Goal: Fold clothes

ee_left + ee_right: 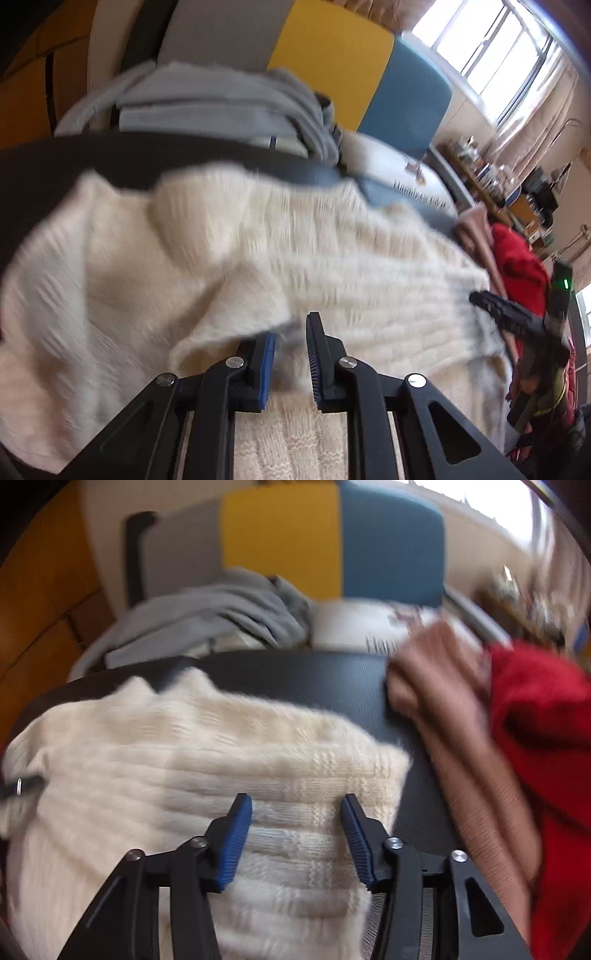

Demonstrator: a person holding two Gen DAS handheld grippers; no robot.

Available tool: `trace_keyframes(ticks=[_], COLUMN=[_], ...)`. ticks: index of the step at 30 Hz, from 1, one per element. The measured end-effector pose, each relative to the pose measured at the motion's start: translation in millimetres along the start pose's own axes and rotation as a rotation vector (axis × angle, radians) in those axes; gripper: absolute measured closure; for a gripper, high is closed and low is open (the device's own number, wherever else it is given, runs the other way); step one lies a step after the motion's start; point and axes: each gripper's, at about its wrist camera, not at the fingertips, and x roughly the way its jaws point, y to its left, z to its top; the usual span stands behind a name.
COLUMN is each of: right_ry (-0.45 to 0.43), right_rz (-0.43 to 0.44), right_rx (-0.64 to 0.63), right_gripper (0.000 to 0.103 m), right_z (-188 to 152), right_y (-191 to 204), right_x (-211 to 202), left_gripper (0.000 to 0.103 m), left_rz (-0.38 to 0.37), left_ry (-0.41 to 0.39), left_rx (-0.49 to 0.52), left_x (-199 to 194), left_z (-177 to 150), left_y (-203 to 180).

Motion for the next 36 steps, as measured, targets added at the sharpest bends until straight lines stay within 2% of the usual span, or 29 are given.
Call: trace_keyframes(ticks=[2,9,11,14,17,18,20,22,23,24,26,29,32,36], right_ry=[-0.047,-0.082,-0.084,-0.088,-0.184,-0.211,-0.189,-0.102,-0.056,-0.017,0.029,-0.046,-0.077,-0.089], right_rz=[-0.002,0.025,0.024,-0.004,-0.03,0.021,0.129,0.238,0.266,0.272,0.189,0.138,0.067,0.006], right_rx=[0.014,0.027,0.02,-0.001,-0.072,-0.094,-0.155,-0.198,-0.217,-0.238,-0.252,-0.197,-0.212,-0.226], right_gripper=[0.047,0.04,0.037,0.036,0.04,0.04,0.045,0.059,0.067,0.068,0.067,0.062,0.058,0.044], right_z=[-2.6,-4.5,-4.9,-2.9,11.4,18.6,36.9,50.8,57.1,62.5,66.9,72.9,71.1,69.0], right_y=[-6.4,-6.0,-3.5,-0.7,13.1,20.8,42.4,63.5,73.4,83.0,91.5,89.2,99.9,104.5], right_x=[9.9,11.4,11.6,7.3,-13.6,-20.6,-19.5,-1.8,12.7,27.9,62.3,72.8,76.2,78.2], left_gripper=[0.087,0.088,0.084,0.083,0.083,0.083,0.083,0.083,0.083,0.084,0.086,0.088,0.088,0.088], left_rz=[0.001,0.002,-0.03,-0.06,-0.084,-0.074,-0.055,-0.026,-0.01,0.005,0.059,0.106,0.074,0.04], left_ry=[-0.003,-0.012,-0.01,-0.022,0.008,0.025,0.076,0.089,0.091,0.092,0.021,-0.05,-0.061,-0.056], left_rx=[-0.005,-0.02,-0.005,0.095,0.19,0.21,0.216,0.206,0.203,0.2,0.229,0.244,0.155,0.09], left_x=[1.9,8.3,11.2,18.9,40.7,52.2,77.1,94.4,102.6,110.8,115.9,119.1,121.0,111.7], left_z=[-6.7,-30.3,-11.2,24.2,51.2,57.8,66.4,67.2,66.9,66.6,62.7,61.7,68.1,66.9], left_y=[-1.0,-4.6,-13.1,-37.9,-60.2,-65.0,-66.6,-61.8,-59.7,-57.6,-55.9,-54.4,-44.5,-40.2])
